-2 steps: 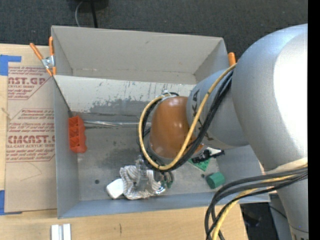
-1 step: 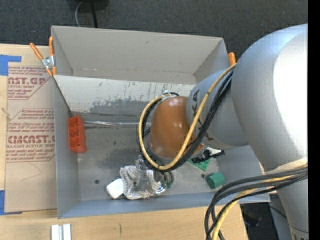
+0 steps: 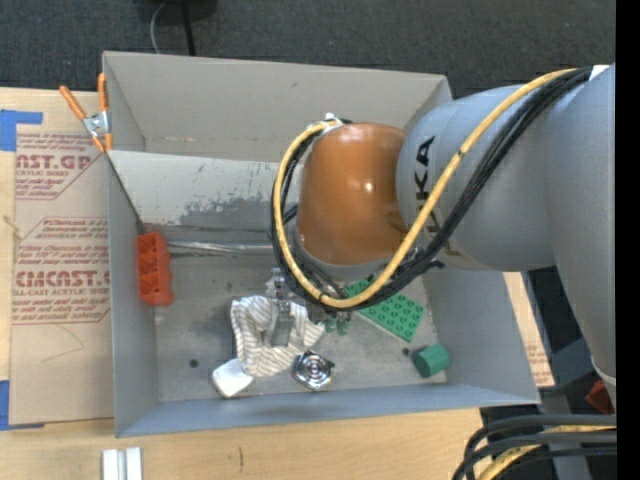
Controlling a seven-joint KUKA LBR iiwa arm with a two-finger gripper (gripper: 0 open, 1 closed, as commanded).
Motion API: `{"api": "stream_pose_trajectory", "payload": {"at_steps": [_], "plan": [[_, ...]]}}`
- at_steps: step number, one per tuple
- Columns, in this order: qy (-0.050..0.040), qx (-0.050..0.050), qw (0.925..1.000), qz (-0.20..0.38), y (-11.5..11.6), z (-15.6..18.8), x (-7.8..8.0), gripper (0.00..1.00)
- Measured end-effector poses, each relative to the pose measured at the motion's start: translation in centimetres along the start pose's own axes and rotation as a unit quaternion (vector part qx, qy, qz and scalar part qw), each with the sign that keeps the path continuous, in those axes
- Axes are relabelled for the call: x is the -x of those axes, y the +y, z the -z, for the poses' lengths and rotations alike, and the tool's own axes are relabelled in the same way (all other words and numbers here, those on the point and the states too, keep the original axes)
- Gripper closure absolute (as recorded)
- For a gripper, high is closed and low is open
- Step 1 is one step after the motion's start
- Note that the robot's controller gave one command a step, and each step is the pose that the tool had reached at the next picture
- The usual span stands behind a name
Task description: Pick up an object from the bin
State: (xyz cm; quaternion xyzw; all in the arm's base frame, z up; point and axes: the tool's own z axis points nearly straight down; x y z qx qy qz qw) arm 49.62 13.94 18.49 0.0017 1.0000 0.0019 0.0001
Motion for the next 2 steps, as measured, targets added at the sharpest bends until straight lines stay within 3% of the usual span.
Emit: {"api": "stream_pose_trajectory", "payload": {"at_steps": [1,2], "plan": [[0.0000,0.000,1.0000,0.000,0.0,0.0,0.0,1.00],[-0.0021,0.001,0.9999,0.016,0.7,14.7,-0.8,1.00]]}}
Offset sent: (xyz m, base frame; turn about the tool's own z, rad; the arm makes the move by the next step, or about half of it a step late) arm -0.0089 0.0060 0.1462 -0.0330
